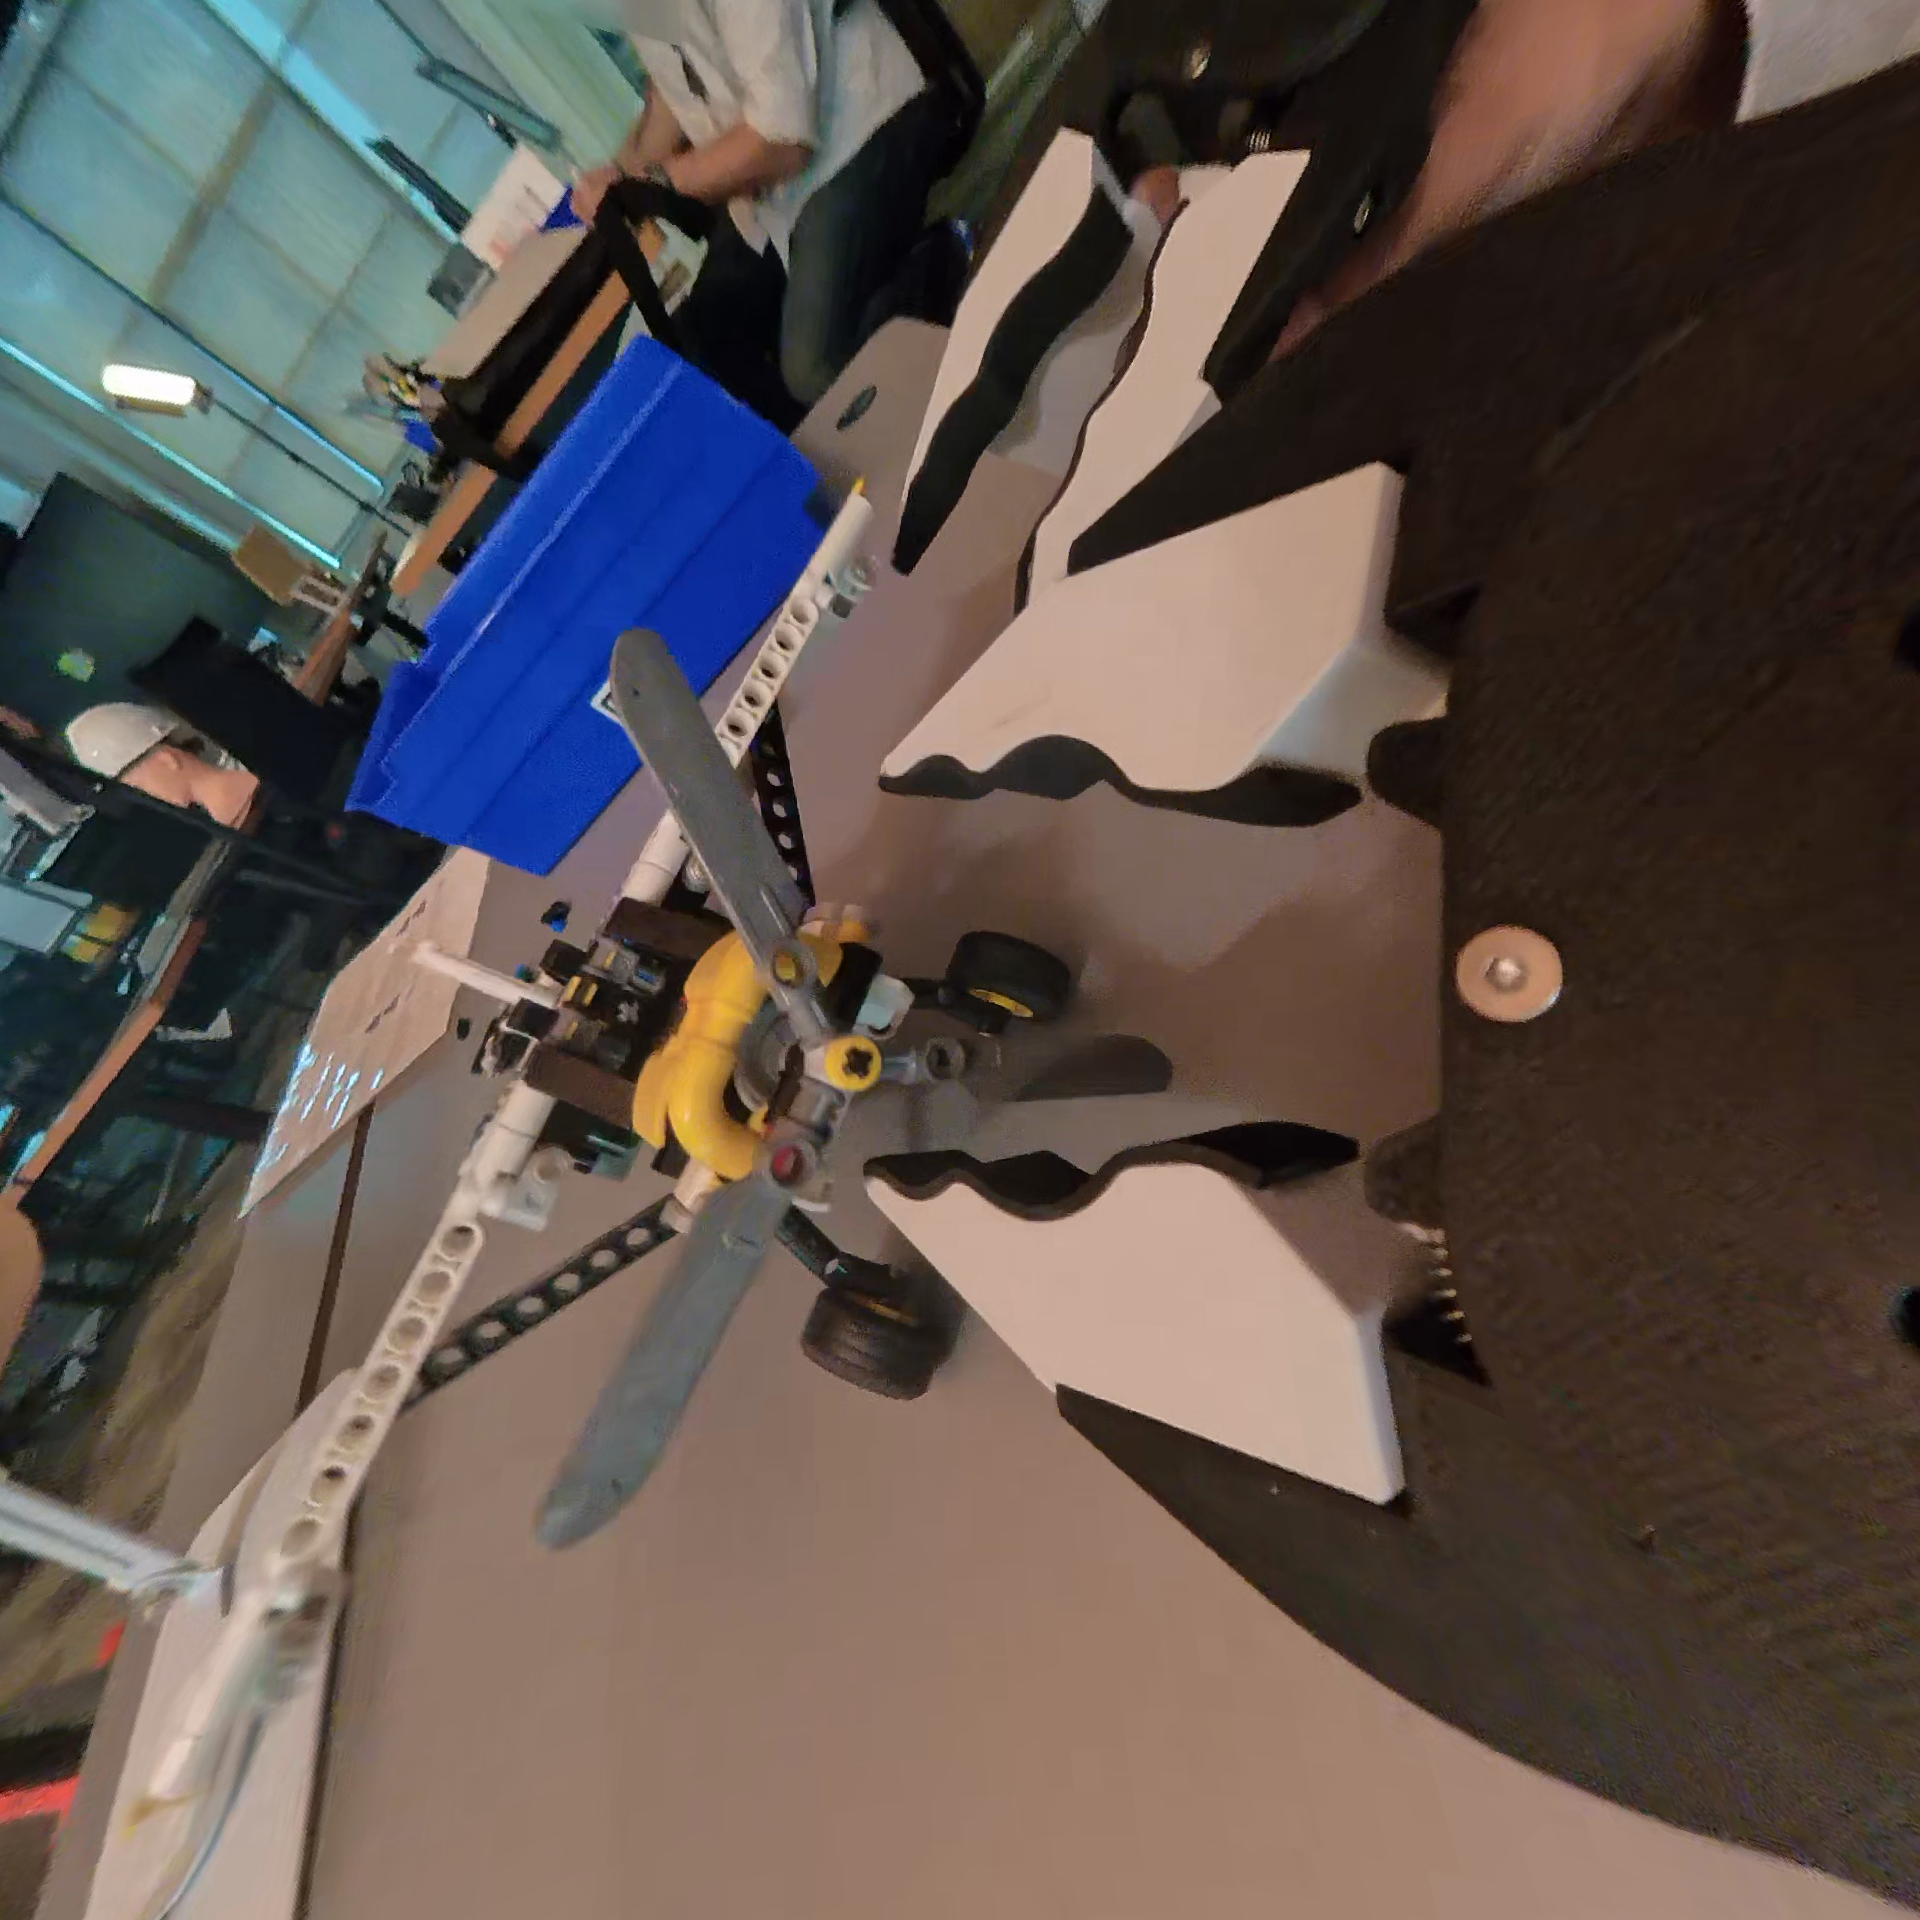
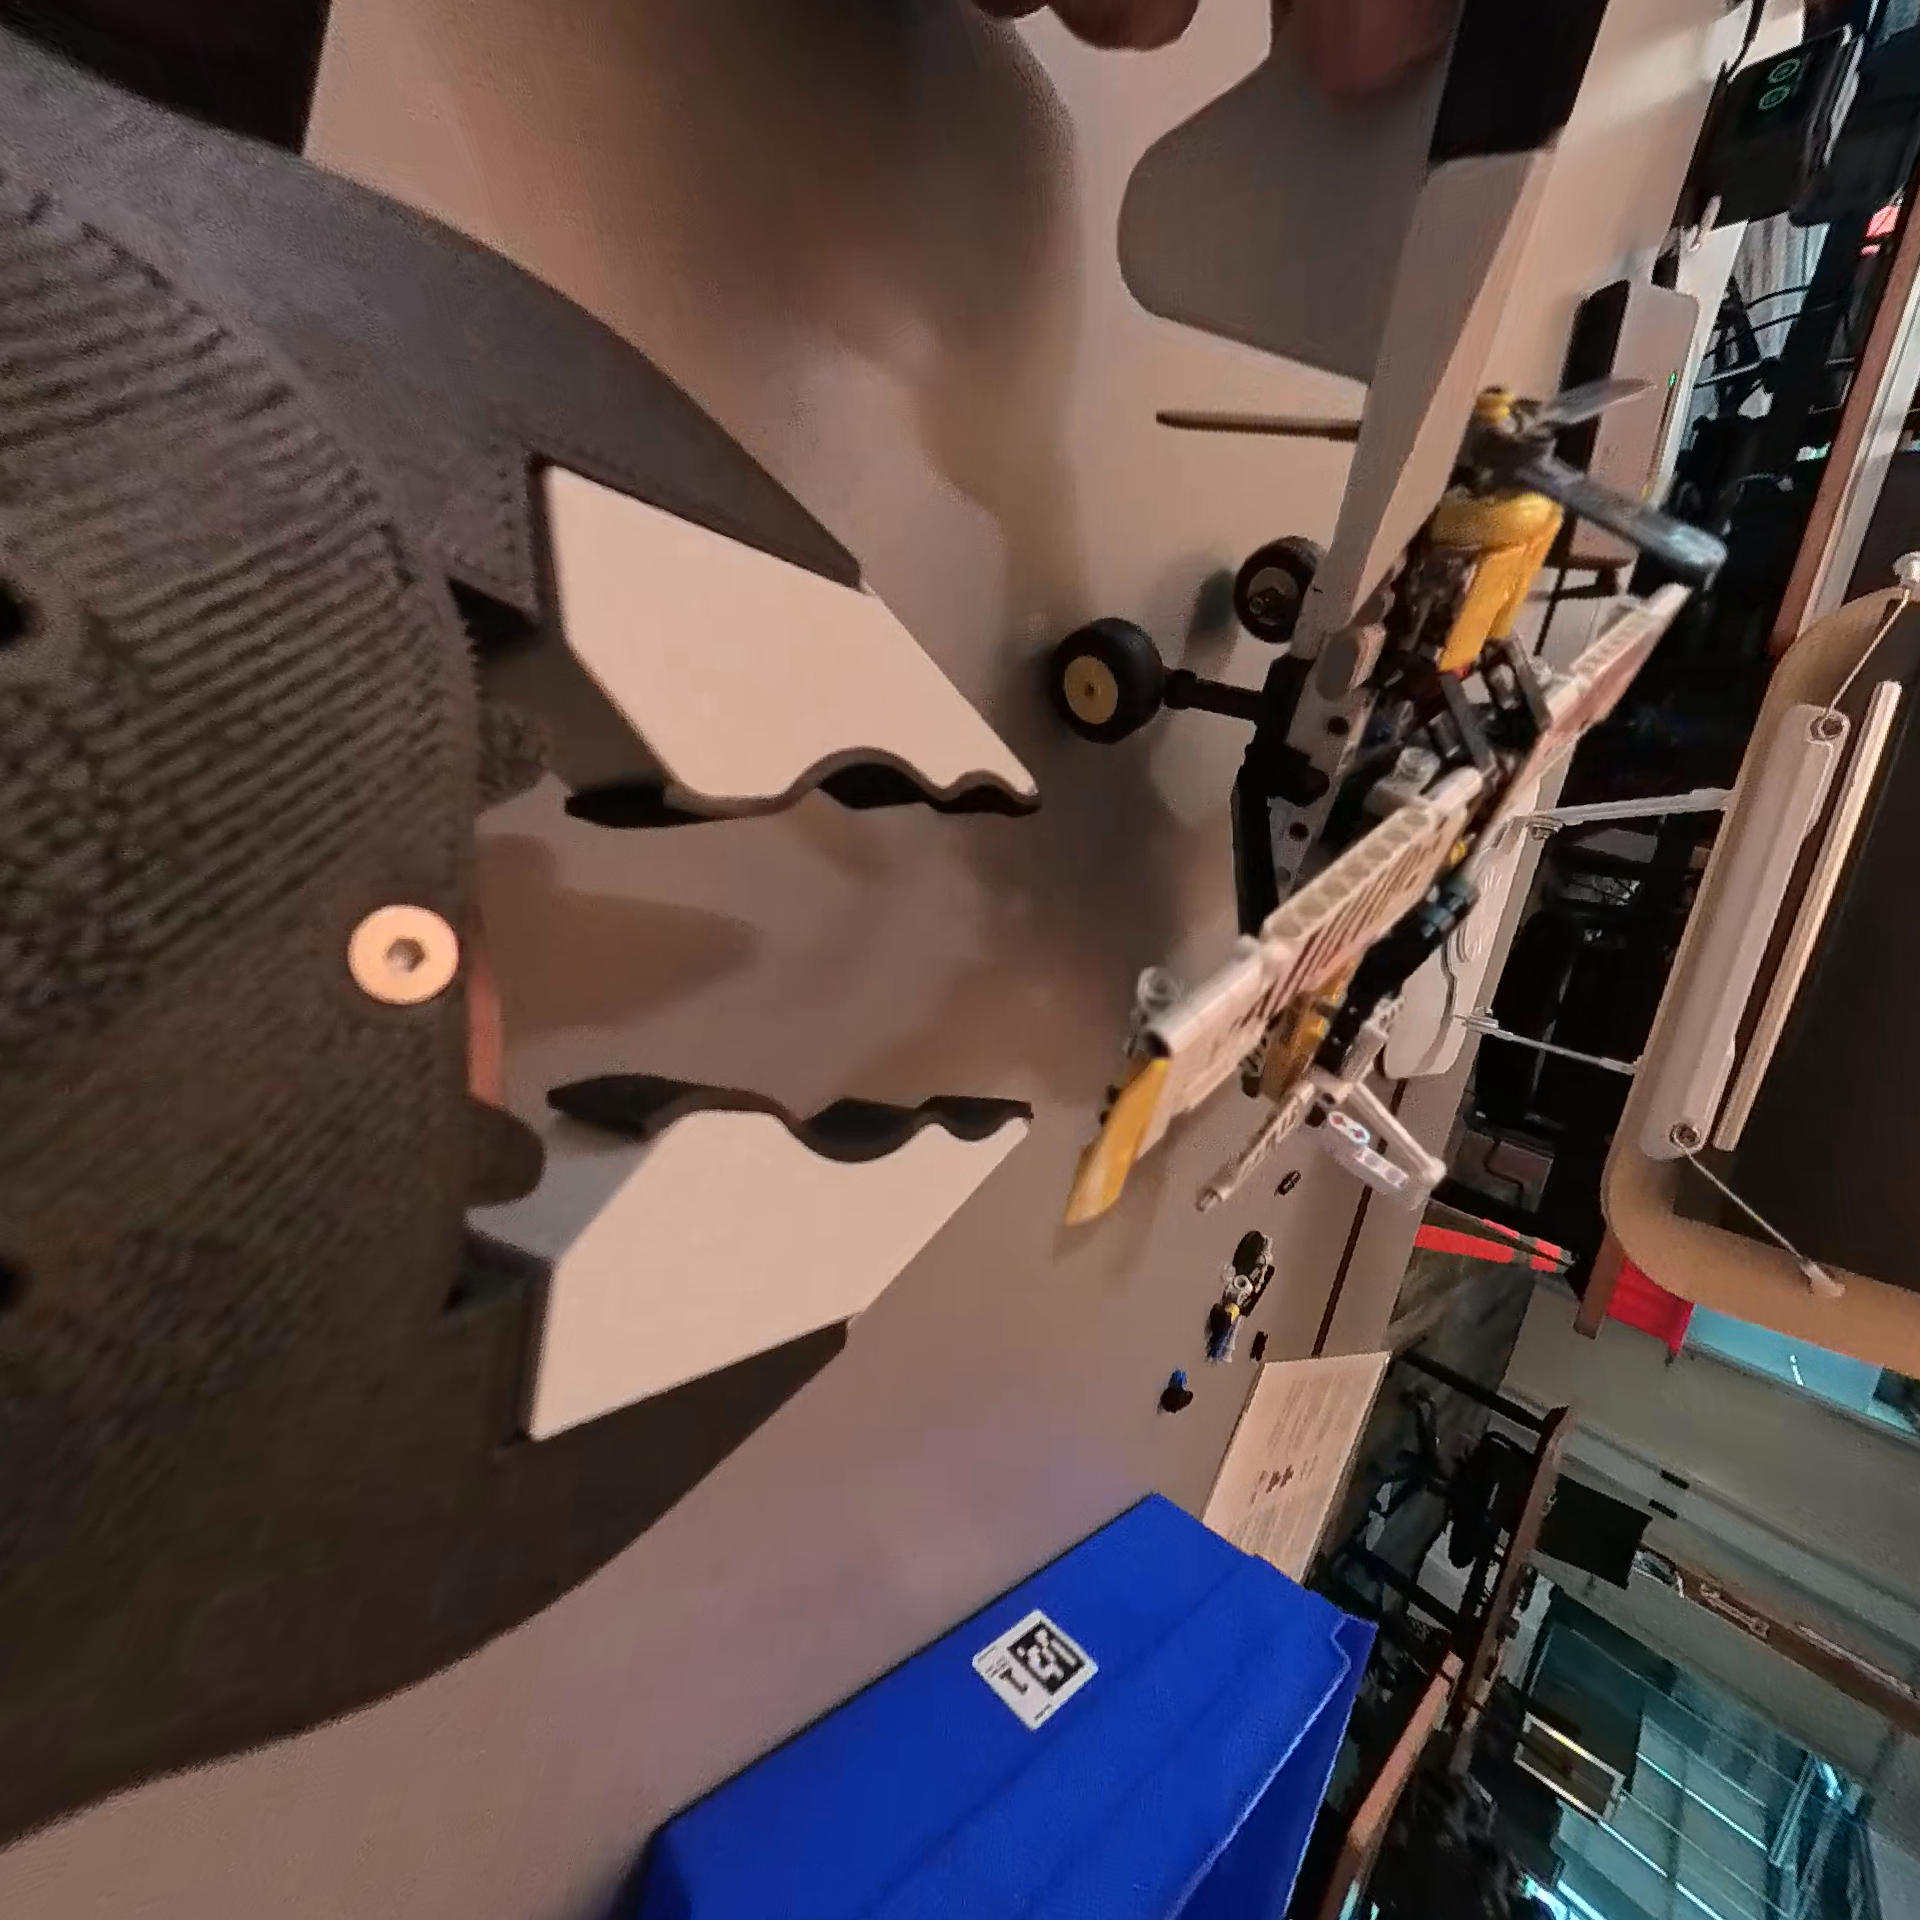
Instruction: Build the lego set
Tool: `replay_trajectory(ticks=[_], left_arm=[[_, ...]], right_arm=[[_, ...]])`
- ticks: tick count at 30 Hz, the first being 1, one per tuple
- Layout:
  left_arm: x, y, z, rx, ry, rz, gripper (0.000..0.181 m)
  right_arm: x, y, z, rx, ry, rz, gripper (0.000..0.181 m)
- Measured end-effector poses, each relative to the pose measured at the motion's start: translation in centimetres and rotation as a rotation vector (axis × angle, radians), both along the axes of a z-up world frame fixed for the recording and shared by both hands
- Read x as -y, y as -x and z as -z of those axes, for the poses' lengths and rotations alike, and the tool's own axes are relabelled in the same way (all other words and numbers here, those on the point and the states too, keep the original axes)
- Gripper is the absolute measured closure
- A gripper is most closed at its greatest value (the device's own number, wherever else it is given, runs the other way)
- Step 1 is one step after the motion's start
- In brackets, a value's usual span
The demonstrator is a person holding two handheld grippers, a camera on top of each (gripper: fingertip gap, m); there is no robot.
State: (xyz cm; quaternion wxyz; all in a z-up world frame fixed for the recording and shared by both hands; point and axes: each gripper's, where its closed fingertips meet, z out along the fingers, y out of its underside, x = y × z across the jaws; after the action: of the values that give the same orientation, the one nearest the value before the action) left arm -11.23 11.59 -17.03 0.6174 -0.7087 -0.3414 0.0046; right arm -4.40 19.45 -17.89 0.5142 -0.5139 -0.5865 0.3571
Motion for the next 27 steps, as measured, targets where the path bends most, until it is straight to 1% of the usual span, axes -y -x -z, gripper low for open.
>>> replay_trajectory(ticks=[2,3,5,6,7,8,9,10,11,12,13,15,17,18,19,20,21,23,25,26,27], left_arm=[[0.4,-0.3,0.1,0.037,-0.023,0.031,0.112],[0.9,-0.4,0.1,0.048,-0.034,0.039,0.112],[2.5,0.0,-0.3,0.048,-0.065,0.042,0.114],[3.7,0.7,-0.6,0.045,-0.082,0.025,0.114],[5.2,2.1,-0.9,0.041,-0.096,-0.012,0.115],[6.9,4.1,-1.4,0.043,-0.108,-0.073,0.12],[8.8,6.5,-1.9,0.056,-0.12,-0.149,0.126],[10.3,8.7,-2.5,0.07,-0.138,-0.199,0.127],[11.0,10.3,-3.0,0.082,-0.137,-0.205,0.127],[11.0,11.5,-3.0,0.091,-0.104,-0.186,0.127],[10.3,12.2,-2.5,0.09,-0.043,-0.135,0.127],[8.0,12.4,-0.7,0.052,0.116,0.012,0.124],[5.8,11.9,0.5,-0.042,0.172,0.121,0.124],[5.2,11.7,1.1,-0.071,0.183,0.144,0.125],[4.9,11.6,1.4,-0.067,0.18,0.15,0.125],[4.7,11.3,1.1,-0.041,0.164,0.169,0.126],[4.8,11.1,0.4,-0.038,0.134,0.185,0.127],[6.1,11.9,-0.7,-0.071,0.099,0.145,0.127],[7.2,12.2,-0.8,-0.06,0.088,0.143,0.127],[7.5,12.3,-0.9,-0.049,0.074,0.143,0.127],[7.7,12.3,-1.1,-0.035,0.047,0.145,0.127]], right_arm=[[0.5,-0.1,0.4,0.035,0.012,-0.014,0.123],[1.0,-0.2,0.9,0.082,0.033,-0.028,0.118],[3.0,-0.5,2.3,0.208,0.102,-0.103,0.108],[4.2,-0.6,2.6,0.245,0.134,-0.15,0.109],[5.1,-0.5,2.6,0.257,0.154,-0.181,0.109],[5.6,-0.3,2.3,0.25,0.158,-0.195,0.11],[5.8,0.0,2.0,0.234,0.149,-0.19,0.112],[5.8,0.4,1.7,0.222,0.136,-0.177,0.113],[5.8,0.8,1.8,0.227,0.126,-0.166,0.113],[6.0,1.2,2.0,0.246,0.123,-0.163,0.114],[6.3,1.6,2.2,0.263,0.129,-0.166,0.116],[6.8,2.6,2.3,0.278,0.143,-0.169,0.119],[7.0,3.7,2.4,0.286,0.128,-0.161,0.12],[6.9,4.2,2.5,0.298,0.114,-0.157,0.121],[6.9,4.8,2.6,0.307,0.099,-0.159,0.121],[6.9,5.4,2.7,0.317,0.087,-0.16,0.122],[6.9,6.0,2.9,0.332,0.081,-0.161,0.123],[7.1,7.0,3.8,0.375,0.072,-0.175,0.129],[7.3,7.7,4.8,0.436,0.046,-0.184,0.131],[7.2,8.0,4.9,0.437,0.013,-0.179,0.137],[6.9,8.3,4.8,0.426,-0.036,-0.172,0.149]])
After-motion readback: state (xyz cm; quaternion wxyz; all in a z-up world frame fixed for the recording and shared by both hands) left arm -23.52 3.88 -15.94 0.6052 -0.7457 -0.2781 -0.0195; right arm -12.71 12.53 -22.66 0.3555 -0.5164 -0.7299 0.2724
